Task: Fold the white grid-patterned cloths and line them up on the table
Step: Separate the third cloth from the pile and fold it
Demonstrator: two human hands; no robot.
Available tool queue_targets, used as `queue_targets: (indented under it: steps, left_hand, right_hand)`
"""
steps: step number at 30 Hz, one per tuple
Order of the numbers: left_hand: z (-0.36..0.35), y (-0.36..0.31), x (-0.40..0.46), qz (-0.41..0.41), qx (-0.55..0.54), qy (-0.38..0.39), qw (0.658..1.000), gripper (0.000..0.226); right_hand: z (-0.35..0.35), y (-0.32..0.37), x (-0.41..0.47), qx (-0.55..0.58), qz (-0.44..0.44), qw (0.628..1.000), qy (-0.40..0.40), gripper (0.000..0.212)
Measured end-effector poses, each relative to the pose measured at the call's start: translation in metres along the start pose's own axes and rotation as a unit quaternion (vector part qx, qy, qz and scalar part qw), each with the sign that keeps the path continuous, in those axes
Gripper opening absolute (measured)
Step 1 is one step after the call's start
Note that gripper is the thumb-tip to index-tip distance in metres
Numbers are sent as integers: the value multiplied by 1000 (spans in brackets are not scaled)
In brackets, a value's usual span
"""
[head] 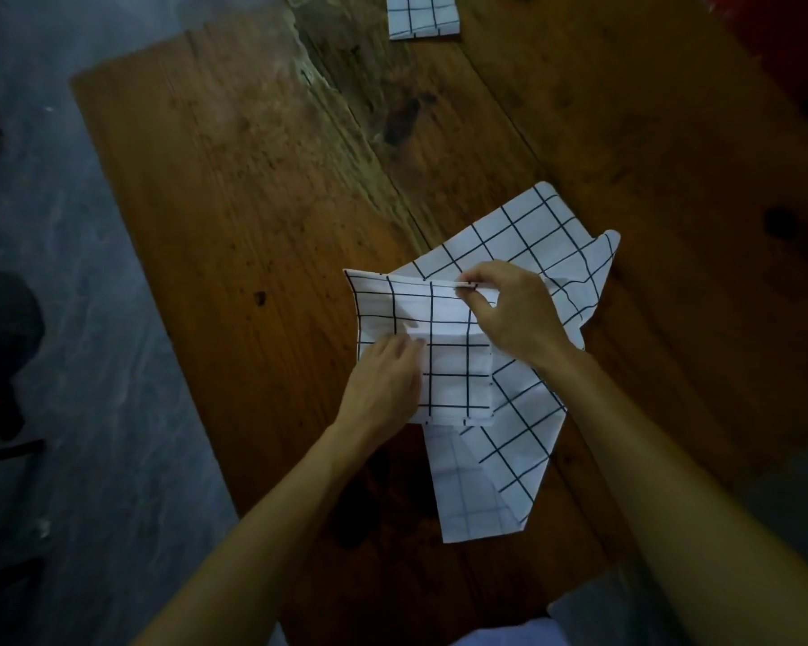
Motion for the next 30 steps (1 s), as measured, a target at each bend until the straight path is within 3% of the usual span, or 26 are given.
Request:
queue_targets:
  steps: [4,10,14,19,23,30]
  left_hand:
    - [3,14,-20,21,-3,6,1000,44]
    - [12,47,-58,202,-139,-61,968,30]
    - [22,61,-72,280,-177,-96,939,29]
    - [21,58,-71,239,-124,-49,962,34]
    - [13,48,-62,216,-110,-21,970,40]
    - [5,49,-27,285,-119,-33,951,42]
  right_hand:
    - [1,6,-23,3,-6,1000,4,7]
    - [-12,9,-74,-30,-15,999,18,9]
    - [-28,6,-103,-88,-23,994,65,10]
    - [-40,-1,-120,-217,-86,956,178,38]
    - [-40,-1,-107,-194,-85,967,140,33]
    - [-57,-1,-57,-139,-41,986,77,37]
Point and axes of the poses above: each hand's wrist, its own x-axis towards the middle knuckle, its own z-axis out of the back of the hand, y = z × x, the point moved 4 cm from there along x, towards the middle knuckle, and after that the axes turned 10 degrees about x, right-handed, at the moved point
